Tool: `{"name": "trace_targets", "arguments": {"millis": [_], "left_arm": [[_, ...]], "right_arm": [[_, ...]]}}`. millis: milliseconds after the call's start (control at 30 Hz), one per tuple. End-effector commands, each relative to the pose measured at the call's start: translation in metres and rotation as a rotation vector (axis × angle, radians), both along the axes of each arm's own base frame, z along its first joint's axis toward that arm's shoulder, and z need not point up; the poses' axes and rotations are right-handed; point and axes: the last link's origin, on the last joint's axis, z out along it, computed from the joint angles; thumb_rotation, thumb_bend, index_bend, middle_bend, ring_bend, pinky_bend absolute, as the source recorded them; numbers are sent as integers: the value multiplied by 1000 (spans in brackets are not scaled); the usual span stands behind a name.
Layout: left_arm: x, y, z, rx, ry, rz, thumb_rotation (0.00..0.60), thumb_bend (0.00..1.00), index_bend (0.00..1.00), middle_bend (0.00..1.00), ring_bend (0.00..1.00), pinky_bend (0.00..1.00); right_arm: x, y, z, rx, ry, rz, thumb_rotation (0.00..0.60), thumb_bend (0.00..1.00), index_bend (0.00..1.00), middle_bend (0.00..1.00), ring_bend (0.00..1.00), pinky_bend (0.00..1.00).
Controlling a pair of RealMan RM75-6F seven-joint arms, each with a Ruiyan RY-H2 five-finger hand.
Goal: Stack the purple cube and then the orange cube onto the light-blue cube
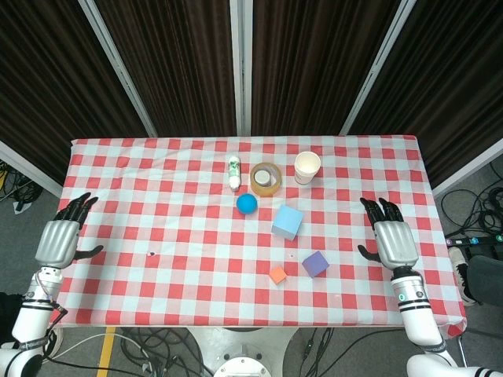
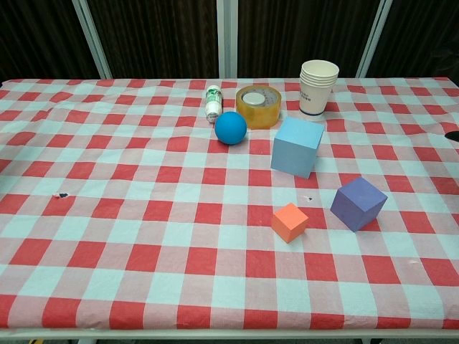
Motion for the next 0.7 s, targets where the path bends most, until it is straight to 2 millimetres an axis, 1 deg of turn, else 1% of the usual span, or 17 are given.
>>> {"name": "trace_targets", "arguments": {"millis": [33, 267, 433, 533, 700], "left_arm": [[1, 1, 0, 0, 0, 0, 600, 106, 162, 173, 127, 254], [1, 0, 2, 8, -1, -4, 600, 106, 162, 173, 127, 254], [-1, 0, 4, 14, -4, -2, 600, 106, 162, 174, 127, 254], [-4, -2, 6, 18, -6, 6, 600, 105, 162, 174, 127, 254], [-5, 0, 8, 30, 1, 2, 600, 106, 162, 173, 127, 254]], "right_arm": [[1, 0, 0, 0, 1, 1, 600, 127, 37, 117, 0, 87], [3, 2, 1, 11, 17, 17, 600, 127, 37, 120, 0, 87], [9, 4, 2, 57, 70, 81, 600, 127, 43, 121, 0, 88], [12, 5, -1, 134, 104, 156, 600, 128, 62, 134, 0, 90], [17, 5, -7, 324, 222, 360, 600, 130, 77, 194, 10, 102]]}}
